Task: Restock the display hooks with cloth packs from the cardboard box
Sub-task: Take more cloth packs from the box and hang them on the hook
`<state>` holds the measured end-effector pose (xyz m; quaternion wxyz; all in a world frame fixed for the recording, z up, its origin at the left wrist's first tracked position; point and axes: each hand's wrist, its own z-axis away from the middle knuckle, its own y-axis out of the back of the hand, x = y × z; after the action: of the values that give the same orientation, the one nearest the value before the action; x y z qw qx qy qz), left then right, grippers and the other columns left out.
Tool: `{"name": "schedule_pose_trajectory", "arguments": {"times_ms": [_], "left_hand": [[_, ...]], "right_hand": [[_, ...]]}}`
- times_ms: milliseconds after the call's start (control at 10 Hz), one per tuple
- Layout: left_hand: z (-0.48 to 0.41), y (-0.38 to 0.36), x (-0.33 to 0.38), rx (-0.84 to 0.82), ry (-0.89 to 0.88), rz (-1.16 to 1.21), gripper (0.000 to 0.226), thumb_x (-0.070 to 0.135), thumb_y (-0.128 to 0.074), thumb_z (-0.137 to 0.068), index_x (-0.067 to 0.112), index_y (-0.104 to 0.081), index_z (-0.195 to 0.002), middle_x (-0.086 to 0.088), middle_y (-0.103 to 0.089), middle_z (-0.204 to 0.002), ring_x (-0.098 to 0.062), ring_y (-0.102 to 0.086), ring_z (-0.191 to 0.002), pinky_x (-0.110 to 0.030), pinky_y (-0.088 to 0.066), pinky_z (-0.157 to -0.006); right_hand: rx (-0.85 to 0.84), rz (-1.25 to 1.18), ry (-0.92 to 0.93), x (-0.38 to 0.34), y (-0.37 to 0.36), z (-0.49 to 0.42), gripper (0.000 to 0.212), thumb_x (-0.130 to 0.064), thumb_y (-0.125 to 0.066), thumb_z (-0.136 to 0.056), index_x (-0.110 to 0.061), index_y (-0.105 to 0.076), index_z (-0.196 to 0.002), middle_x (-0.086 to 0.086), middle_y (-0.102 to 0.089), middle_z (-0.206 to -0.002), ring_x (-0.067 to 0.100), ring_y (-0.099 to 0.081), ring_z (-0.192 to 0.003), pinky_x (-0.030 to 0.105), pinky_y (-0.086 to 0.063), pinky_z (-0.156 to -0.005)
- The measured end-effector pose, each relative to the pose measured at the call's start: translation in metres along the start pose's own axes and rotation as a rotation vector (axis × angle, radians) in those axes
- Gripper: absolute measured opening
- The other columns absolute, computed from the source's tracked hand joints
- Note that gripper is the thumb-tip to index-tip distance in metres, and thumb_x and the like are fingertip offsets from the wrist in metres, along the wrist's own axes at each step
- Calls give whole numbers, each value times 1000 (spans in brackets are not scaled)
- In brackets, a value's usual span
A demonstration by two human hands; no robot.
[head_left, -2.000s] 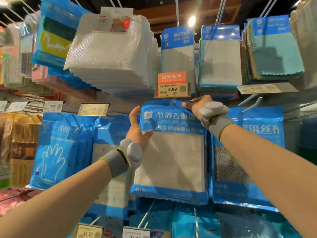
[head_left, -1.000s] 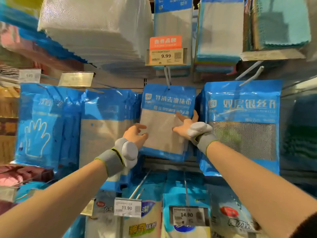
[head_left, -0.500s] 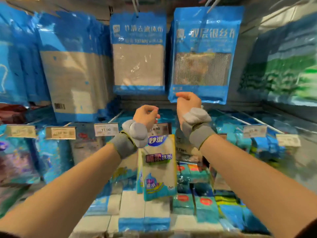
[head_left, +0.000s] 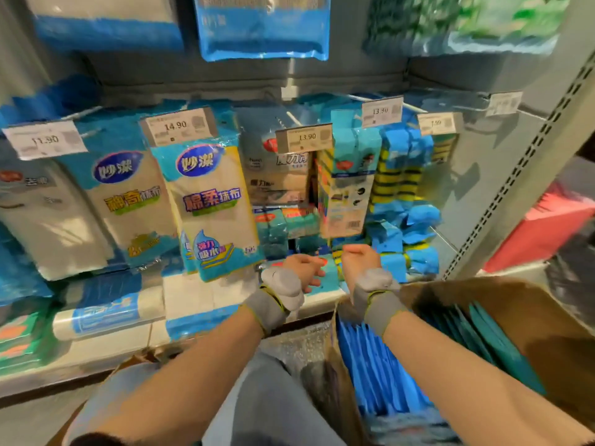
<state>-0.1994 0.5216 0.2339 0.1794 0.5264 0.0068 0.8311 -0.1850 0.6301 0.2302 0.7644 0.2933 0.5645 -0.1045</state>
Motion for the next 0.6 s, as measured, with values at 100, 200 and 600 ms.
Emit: {"name": "schedule_pose_trajectory", "arguments": {"times_ms": [100, 200, 600], "left_hand": [[-13, -37, -29, -109, 72, -66, 23, 11, -47, -96, 13, -63, -79, 0, -55, -62, -4, -46, -35, -14, -34, -35], [-26, -69, -63, -170, 84, -302, 39, 15, -48, -94, 24, -54, -57, 13, -48, -29, -2, -47, -35, -13, -38, -41], [-72, -97, -101, -270, -80, -998, 19, 14, -59, -91, 19, -71, -104, -1, -50, -103, -19, -52, -103, -17, -42, -79]], "right_hand": [[-42, 143, -138, 47, 27, -8, 28, -5, -50, -92, -2, -63, -116, 16, -60, -124, 33, -56, -113, 28, -40, -91], [-157, 292, -324, 101, 51, -15, 35, -12, -46, -95, 2, -54, -127, 20, -55, -131, 34, -52, -122, 33, -44, -98], [-534, 764, -526, 221, 71, -26, 50, -46, -58, -89, -17, -51, -129, 1, -50, -134, 18, -54, -115, 27, -43, -92]]}}
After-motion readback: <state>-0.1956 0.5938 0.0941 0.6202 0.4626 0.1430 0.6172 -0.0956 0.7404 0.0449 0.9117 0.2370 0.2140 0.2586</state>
